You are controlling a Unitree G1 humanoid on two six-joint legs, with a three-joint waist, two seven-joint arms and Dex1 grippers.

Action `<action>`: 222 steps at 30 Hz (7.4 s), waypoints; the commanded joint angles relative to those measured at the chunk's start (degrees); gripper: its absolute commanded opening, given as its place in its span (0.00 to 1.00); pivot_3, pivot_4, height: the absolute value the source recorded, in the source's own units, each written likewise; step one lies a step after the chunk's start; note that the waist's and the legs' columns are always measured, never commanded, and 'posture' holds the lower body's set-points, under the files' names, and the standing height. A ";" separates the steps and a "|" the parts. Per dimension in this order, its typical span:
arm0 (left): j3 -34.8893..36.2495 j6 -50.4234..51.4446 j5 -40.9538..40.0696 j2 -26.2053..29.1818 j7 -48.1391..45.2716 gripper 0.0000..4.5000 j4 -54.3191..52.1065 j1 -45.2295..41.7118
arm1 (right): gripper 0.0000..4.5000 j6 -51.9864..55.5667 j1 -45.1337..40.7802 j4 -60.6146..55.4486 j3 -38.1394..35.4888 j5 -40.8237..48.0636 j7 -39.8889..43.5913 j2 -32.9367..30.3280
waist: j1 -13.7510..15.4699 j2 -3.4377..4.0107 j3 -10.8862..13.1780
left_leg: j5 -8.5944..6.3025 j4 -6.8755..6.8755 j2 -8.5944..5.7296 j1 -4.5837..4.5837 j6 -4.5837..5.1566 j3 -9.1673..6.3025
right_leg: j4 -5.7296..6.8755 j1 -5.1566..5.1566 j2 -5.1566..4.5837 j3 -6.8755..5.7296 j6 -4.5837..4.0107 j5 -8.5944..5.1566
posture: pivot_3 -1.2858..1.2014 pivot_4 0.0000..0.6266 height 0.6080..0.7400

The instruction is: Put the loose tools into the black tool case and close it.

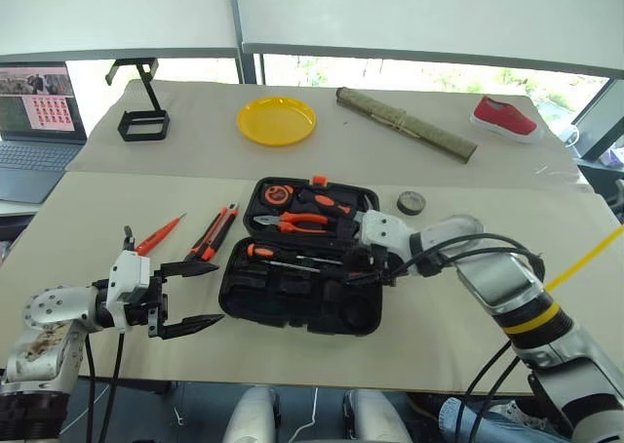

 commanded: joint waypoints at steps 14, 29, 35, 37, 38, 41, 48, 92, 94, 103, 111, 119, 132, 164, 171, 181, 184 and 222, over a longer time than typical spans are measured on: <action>1.41 -0.21 -1.07 -0.65 2.14 1.00 -1.86 0.82 | 0.01 -18.60 4.85 8.96 -4.80 -0.30 -2.42 8.32 | -0.09 -0.02 0.00 | 0.00 0.00 0.00 0.02 0.00 0.04 | 0.03 -0.01 0.01 0.03 -0.01 0.01 | 0.52 0.24 1.00; 1.35 0.80 -0.71 0.20 2.49 1.00 -1.22 0.13 | 0.01 -29.58 5.20 18.17 1.33 -9.29 -2.67 10.40 | -0.23 -0.02 0.00 | 0.00 -0.08 0.03 0.26 0.00 0.09 | 0.03 0.14 0.03 0.08 -0.01 0.00 | 0.52 0.24 1.00; 2.12 1.30 -0.42 -0.68 5.28 1.00 -0.57 0.61 | 0.01 -31.10 5.61 15.41 -0.59 -8.40 -4.26 11.61 | -0.37 -0.03 -0.01 | 0.00 -0.08 0.07 0.35 0.00 0.11 | 0.05 0.18 0.07 0.10 -0.03 0.01 | 0.52 0.24 1.00; 4.12 2.36 -1.37 -0.72 7.02 1.00 -0.39 1.99 | 0.01 -29.92 6.68 11.70 -5.51 -2.52 -5.35 13.02 | -0.42 -0.03 -0.01 | 0.00 -0.09 0.08 0.34 0.00 0.12 | 0.05 0.16 0.08 0.12 -0.03 0.01 | 0.52 0.24 1.00; 5.32 2.71 -1.75 -0.79 8.00 1.00 -0.26 2.75 | 0.01 -27.94 7.54 9.46 -7.57 0.73 -4.99 13.16 | -0.43 -0.05 0.01 | 0.00 -0.10 0.09 0.32 -0.01 0.13 | 0.05 0.13 0.08 0.13 -0.03 0.01 | 0.52 0.24 1.00; 10.93 3.96 -3.64 -1.12 10.90 1.00 0.73 6.17 | 0.18 -21.08 12.14 1.49 -12.15 7.85 -2.79 9.27 | -0.18 -0.03 0.03 | 0.00 -0.15 0.12 0.19 -0.01 0.01 | 0.05 -0.01 0.06 0.17 -0.04 0.02 | 0.52 0.24 1.00; 24.16 3.72 -1.16 -1.86 21.06 1.00 5.09 15.65 | 0.70 -25.03 28.49 -10.33 -25.97 17.46 -4.04 5.86 | 0.02 -0.13 0.05 | -0.06 -0.15 0.12 0.29 0.05 -0.12 | -0.05 0.12 -0.04 0.16 -0.02 0.02 | 0.52 0.24 1.00; -0.62 9.83 15.52 3.84 22.73 0.10 35.92 -24.74 | 1.00 -38.86 41.58 -17.61 -30.58 23.89 -9.47 8.54 | 0.14 -0.50 -0.15 | 0.06 -0.48 -0.04 0.50 -0.15 0.41 | 0.03 0.11 -0.01 0.40 -0.04 0.03 | 0.52 0.24 1.00; 0.82 6.44 14.05 3.84 20.25 0.10 33.84 -24.34 | 1.00 -38.54 42.05 -17.95 -30.86 24.25 -9.30 7.97 | 0.16 -0.51 -0.14 | 0.06 -0.48 -0.03 0.47 -0.15 0.41 | 0.03 0.09 -0.01 0.40 -0.04 0.03 | 0.52 0.24 1.00; -7.38 8.93 8.39 6.75 2.78 0.10 4.51 -21.02 | 1.00 -35.90 46.04 -20.22 -32.10 25.66 -8.02 3.93 | 0.81 -0.71 -0.07 | 0.06 -0.39 -0.04 0.37 -0.15 0.40 | -0.02 0.12 -0.03 0.36 -0.02 0.04 | 0.52 0.24 1.00; -22.72 17.17 15.74 3.86 5.63 0.10 -10.80 -23.50 | 1.00 -35.15 46.93 -21.19 -31.03 24.23 -9.27 3.91 | 0.49 -0.71 -0.07 | 0.06 -0.37 0.01 0.38 -0.14 0.41 | -0.01 0.09 0.14 0.51 0.00 0.03 | 0.52 0.24 1.00; -27.40 14.76 22.34 2.06 8.11 0.10 -6.93 -26.82 | 1.00 -35.70 49.67 -23.06 -30.94 22.58 -11.02 5.00 | 0.63 -0.70 -0.07 | 0.06 -0.35 -0.01 0.38 -0.13 0.37 | -0.01 0.09 0.17 0.58 0.00 0.03 | 0.52 0.24 1.00; -31.57 11.69 26.78 3.35 2.38 0.10 -2.75 -30.16 | 1.00 -35.92 49.75 -22.74 -30.56 21.87 -11.55 5.11 | 0.83 -0.70 -0.07 | 0.06 -0.31 -0.02 0.37 -0.13 0.38 | -0.01 0.11 0.17 0.58 0.02 0.02 | 0.52 0.24 1.00; -28.31 12.65 23.07 -0.25 0.11 0.58 -1.18 -32.76 | 1.00 -36.52 49.30 -20.41 -29.98 21.41 -9.95 5.50 | 0.62 -0.50 -0.18 | 0.04 -0.14 0.01 0.31 -0.09 0.32 | 0.03 0.11 0.29 0.67 0.02 0.02 | 0.52 0.24 1.00; -21.75 9.45 16.73 -2.23 1.19 0.52 2.32 -32.13 | 1.00 -36.56 49.17 -19.73 -29.45 21.27 -9.57 5.78 | 0.76 -0.49 -0.18 | 0.01 0.02 0.03 0.26 -0.04 0.30 | 0.04 0.14 0.29 0.67 0.03 0.02 | 0.52 0.24 1.00; -19.36 0.66 13.98 -9.50 1.19 0.01 12.76 -27.79 | 1.00 -37.26 47.04 -18.52 -27.67 20.26 -9.66 7.03 | 0.82 -0.49 -0.17 | -0.01 0.06 0.04 0.26 -0.02 0.30 | 0.06 0.16 0.31 0.66 0.04 0.03 | 0.52 0.24 1.00; -21.10 -3.32 16.54 -8.96 0.15 0.01 14.52 -26.93 | 1.00 -37.44 46.37 -18.06 -27.58 20.12 -9.69 6.98 | 0.86 -0.49 -0.17 | -0.01 0.08 0.02 0.25 -0.01 0.30 | 0.05 0.16 0.28 0.67 0.05 0.03 | 0.52 0.24 1.00; 26.94 11.06 3.19 -10.98 38.63 0.99 -3.40 16.98 | 1.00 -42.09 44.57 -16.35 -30.61 22.17 -11.47 9.33 | 1.31 -0.44 -0.21 | -0.34 -0.02 0.45 1.23 -0.05 0.60 | -0.12 0.99 0.29 0.76 -0.01 -0.03 | 0.52 0.24 1.00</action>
